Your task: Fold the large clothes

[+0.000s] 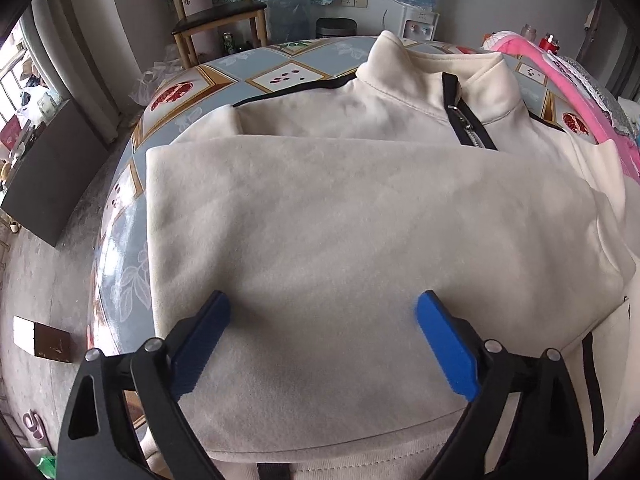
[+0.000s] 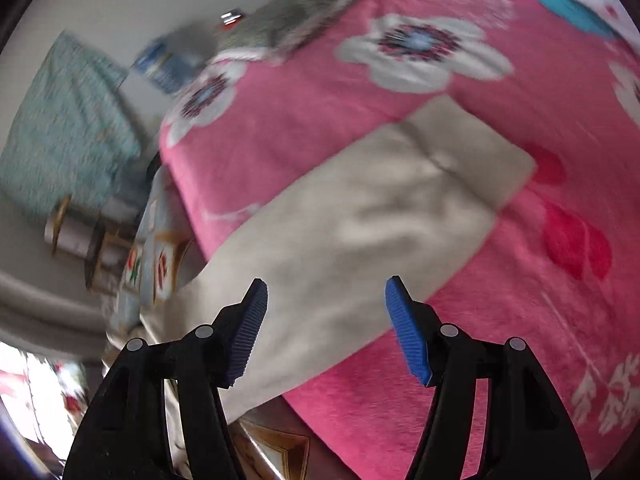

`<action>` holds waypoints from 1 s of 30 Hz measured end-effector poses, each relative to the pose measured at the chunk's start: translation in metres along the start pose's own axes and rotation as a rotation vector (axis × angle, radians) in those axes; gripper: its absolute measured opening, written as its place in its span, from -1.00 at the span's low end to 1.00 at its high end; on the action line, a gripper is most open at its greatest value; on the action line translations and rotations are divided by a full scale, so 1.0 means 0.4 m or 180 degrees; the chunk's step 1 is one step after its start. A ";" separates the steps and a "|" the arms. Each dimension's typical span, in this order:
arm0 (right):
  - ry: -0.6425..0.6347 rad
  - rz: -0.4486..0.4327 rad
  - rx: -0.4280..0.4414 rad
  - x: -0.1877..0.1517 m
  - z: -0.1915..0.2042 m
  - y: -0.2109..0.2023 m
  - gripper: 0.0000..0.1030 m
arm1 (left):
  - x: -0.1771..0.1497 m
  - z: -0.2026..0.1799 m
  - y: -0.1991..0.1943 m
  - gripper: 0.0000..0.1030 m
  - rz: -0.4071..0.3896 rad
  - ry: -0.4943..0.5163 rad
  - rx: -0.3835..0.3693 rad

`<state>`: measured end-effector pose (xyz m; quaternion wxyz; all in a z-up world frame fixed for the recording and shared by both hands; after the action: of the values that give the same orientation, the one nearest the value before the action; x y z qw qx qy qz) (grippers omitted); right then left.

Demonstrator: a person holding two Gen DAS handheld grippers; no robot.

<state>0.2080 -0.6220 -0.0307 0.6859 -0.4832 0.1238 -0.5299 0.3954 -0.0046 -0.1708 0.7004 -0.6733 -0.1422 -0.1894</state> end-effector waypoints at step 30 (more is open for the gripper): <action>-0.0470 -0.0938 -0.0111 0.073 0.105 -0.147 -0.81 | 0.020 -0.011 0.001 0.90 0.0068 0.0012 0.0016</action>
<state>0.2127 -0.6227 0.0470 0.5994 -0.5456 0.0101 -0.5856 0.4024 -0.0098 -0.1678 0.7044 -0.6726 -0.1342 -0.1828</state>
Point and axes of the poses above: each gripper's, at about its wrist camera, not at the fingertips, and y roughly the way its jaws point, z to its left, x to its top, the point moved 7 cm from there along y, roughly the way its jaws point, and after that the axes turned 3 degrees about x, right-handed, at the moved point
